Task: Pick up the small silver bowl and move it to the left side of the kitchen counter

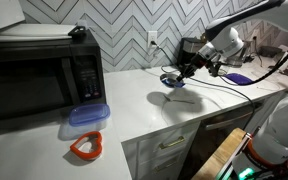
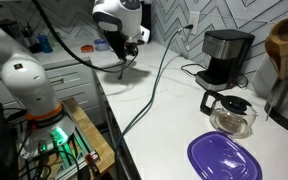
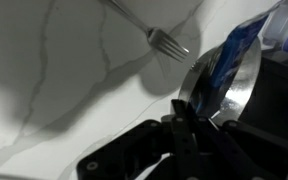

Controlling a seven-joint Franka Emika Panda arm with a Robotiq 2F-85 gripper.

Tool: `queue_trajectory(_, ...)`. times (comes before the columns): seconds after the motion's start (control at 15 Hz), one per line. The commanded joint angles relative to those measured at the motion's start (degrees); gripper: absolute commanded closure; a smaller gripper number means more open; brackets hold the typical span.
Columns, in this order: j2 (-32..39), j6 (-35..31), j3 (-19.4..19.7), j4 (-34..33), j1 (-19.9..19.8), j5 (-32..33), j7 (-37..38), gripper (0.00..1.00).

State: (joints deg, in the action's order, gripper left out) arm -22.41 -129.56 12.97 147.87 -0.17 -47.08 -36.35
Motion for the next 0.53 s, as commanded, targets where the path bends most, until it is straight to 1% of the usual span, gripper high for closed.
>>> queue_trajectory(0.0,4.1,-0.3,-0.2,-0.3,1.1,-5.9,-3.9,0.99)
queue_trajectory(0.27,7.2,0.2,-2.3,-1.1,0.7,-8.7,-5.6,0.99)
queue_trajectory(0.4,8.5,-0.9,-3.9,-1.6,0.6,-8.5,-4.8,0.99)
queue_trajectory(0.47,9.3,-0.4,-4.5,-2.0,0.7,-8.6,-4.3,0.99)
